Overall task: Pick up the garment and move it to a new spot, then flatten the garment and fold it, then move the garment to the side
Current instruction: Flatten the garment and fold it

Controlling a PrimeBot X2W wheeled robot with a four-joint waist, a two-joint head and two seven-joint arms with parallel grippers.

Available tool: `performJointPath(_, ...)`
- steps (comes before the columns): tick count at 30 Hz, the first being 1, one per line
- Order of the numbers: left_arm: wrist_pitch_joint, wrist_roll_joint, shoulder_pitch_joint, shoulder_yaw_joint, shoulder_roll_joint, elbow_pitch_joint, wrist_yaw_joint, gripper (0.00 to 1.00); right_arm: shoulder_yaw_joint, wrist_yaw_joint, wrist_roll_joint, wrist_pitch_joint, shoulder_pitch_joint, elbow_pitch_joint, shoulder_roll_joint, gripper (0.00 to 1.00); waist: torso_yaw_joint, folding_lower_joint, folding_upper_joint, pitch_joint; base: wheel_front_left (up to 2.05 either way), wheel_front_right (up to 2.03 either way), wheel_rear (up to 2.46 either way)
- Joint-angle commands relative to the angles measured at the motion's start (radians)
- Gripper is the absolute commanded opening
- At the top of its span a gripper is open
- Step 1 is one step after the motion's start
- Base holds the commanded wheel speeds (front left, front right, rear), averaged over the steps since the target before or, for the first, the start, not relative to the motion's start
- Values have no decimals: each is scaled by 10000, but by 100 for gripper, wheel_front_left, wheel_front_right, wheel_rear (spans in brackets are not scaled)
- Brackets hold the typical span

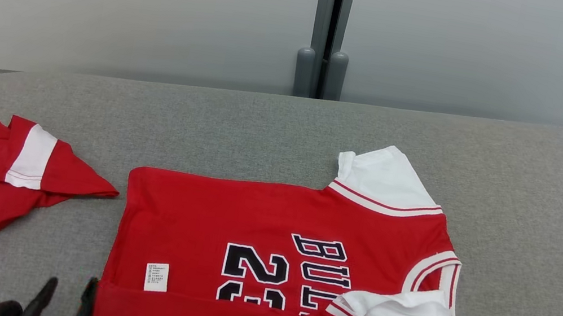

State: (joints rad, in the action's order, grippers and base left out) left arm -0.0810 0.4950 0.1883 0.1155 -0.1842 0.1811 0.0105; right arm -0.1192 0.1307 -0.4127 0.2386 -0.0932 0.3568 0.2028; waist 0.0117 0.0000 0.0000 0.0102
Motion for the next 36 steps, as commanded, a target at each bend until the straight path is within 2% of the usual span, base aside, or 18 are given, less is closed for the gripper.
performJointPath(1, -387, -168, -266, -109, -173, -83, 111, 100, 235, -1, 297, 83, 150, -376, -90, 100, -49, 0, 0, -26, 0, 0, 0)
performJointPath(7, -1092, -967, -817, 18, -315, -708, 485, 100, 677, 0, 1201, -456, 320, -1949, -232, 100, -138, 0, 0, -151, 0, 0, 0)
performJointPath(14, -798, -1344, -910, 253, -381, -1054, 825, 100, 613, -1, 1534, -1338, 42, -3324, -589, 100, -207, 0, 0, -175, 0, 0, 0)
performJointPath(24, -499, -1357, -740, 420, -360, -1199, 994, 100, 668, 0, 1553, -1651, -169, -3703, -766, 100, -174, 0, 0, -133, 0, 0, 0)
performJointPath(30, 42, -1104, -2120, 850, -158, -470, 479, 100, 704, -1, 1520, -1723, 25, -3773, -869, 100, -138, 0, 0, 362, 0, 0, 0)
performJointPath(36, 698, -355, -4385, 851, 85, 1537, -281, 100, 393, -1, 1529, -1675, 573, -3741, -901, 100, -390, 0, 0, 1286, 0, 0, 0)
